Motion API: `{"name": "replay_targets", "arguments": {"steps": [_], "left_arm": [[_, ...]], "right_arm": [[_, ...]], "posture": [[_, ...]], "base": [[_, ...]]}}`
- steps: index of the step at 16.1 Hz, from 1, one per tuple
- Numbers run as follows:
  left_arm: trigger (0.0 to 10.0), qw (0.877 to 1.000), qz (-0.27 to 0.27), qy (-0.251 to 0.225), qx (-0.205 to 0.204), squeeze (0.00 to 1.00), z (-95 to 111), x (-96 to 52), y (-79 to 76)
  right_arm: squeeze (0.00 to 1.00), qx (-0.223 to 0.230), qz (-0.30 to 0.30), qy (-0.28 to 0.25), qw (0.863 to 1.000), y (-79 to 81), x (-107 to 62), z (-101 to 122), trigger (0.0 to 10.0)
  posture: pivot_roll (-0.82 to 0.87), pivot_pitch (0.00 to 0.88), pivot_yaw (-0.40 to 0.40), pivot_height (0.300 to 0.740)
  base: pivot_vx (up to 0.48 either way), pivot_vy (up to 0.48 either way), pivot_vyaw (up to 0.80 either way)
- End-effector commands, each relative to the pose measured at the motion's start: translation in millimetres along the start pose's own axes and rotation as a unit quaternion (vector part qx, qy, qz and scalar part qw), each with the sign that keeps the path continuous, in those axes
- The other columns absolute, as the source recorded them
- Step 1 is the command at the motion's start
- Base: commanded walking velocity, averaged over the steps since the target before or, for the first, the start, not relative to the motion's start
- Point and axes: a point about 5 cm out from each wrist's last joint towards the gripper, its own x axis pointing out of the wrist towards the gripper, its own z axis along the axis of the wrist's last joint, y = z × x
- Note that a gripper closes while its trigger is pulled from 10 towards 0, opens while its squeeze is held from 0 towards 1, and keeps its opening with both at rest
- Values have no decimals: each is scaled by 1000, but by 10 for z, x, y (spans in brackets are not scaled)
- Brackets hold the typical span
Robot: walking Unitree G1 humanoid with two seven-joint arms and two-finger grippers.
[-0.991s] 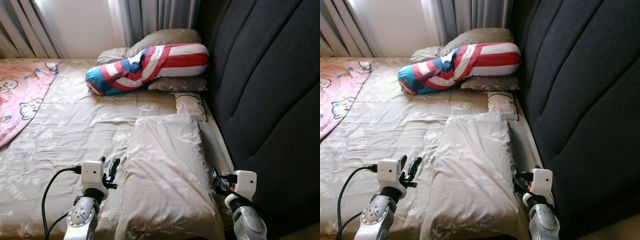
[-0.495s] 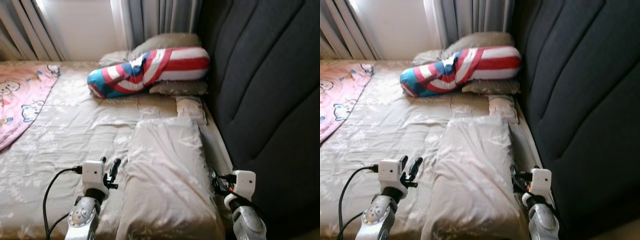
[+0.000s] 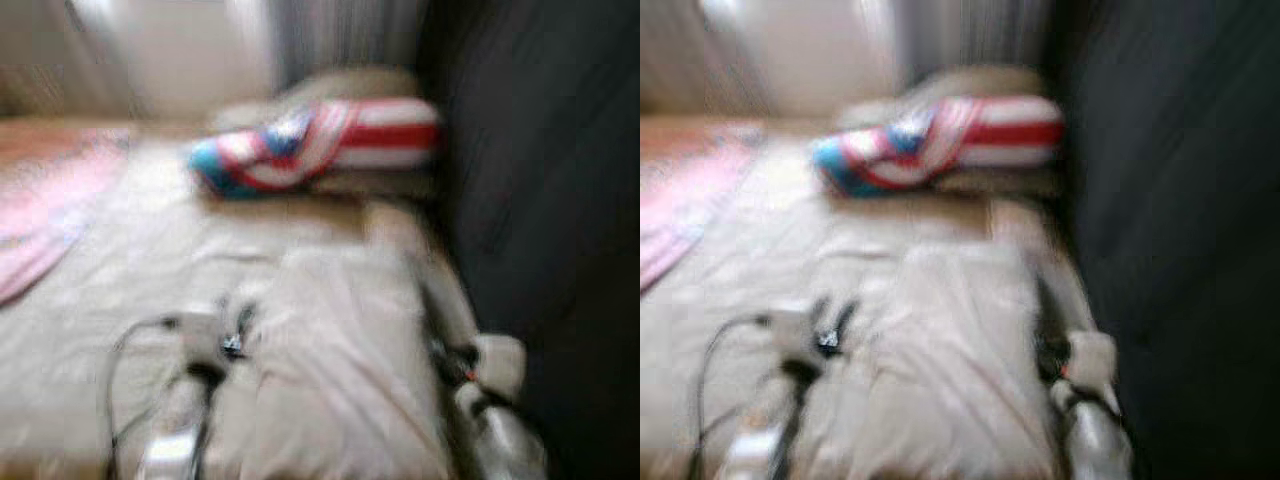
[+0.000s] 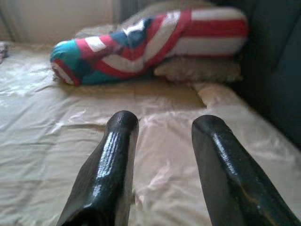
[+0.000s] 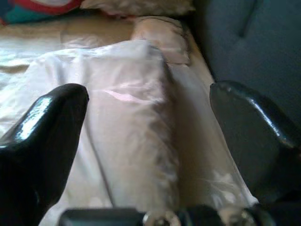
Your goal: Clean up the room
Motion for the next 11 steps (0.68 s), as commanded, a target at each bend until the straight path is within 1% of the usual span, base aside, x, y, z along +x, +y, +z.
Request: {"name": "replay_targets", "arguments": {"steps": [1,9,11], "left_arm": [[10000,999,24,22,4,0,-78,-109,163],[10000,1000,17,24,1,0,-74,-122,155],[10000,1000,13,22,0,0,-64,-126,131]], "right_arm": [[0,7,21,-14,1000,155,68,63,10000],[0,7,21,-15,1000,163,65,61,10000],[0,5,18,-20,1000,154,62,74,10000]], "posture": [[-35,10,-62,740],[-37,15,-62,740],[-33,15,-62,740]], "base": [[0,0,0],[0,0,0],[0,0,0]]}}
